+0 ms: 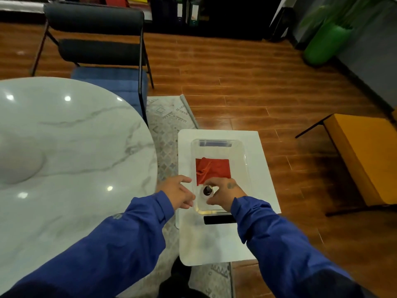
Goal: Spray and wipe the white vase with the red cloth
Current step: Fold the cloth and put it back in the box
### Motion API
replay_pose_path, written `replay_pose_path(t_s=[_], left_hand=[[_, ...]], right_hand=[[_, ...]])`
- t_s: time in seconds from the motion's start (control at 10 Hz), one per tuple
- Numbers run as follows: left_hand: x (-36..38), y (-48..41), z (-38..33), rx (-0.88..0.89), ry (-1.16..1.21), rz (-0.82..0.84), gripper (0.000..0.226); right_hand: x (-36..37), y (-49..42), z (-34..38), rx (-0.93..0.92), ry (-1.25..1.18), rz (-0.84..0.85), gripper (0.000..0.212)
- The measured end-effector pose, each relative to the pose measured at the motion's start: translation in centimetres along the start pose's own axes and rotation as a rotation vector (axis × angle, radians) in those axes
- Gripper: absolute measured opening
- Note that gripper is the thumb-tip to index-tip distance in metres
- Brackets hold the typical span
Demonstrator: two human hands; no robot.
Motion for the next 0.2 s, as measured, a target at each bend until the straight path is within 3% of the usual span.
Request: replay_pose_path(t_s=[0.2], left_hand=[[0.29,0.03,-0.19,0.009,-0.042,0.024,0.055]], right_hand=[[0.62,0.07,-0.48,-0.014,0.030,0.035,0.058]])
Point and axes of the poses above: each hand's wrist, its own y-axis away from the middle knuckle, its own x-axis out of the palm, z = x × y, the point moved 6 cm from there along -y, towards the middle knuckle, and after that the axes turned 9 degrees about -x, right-handed, at the moved point
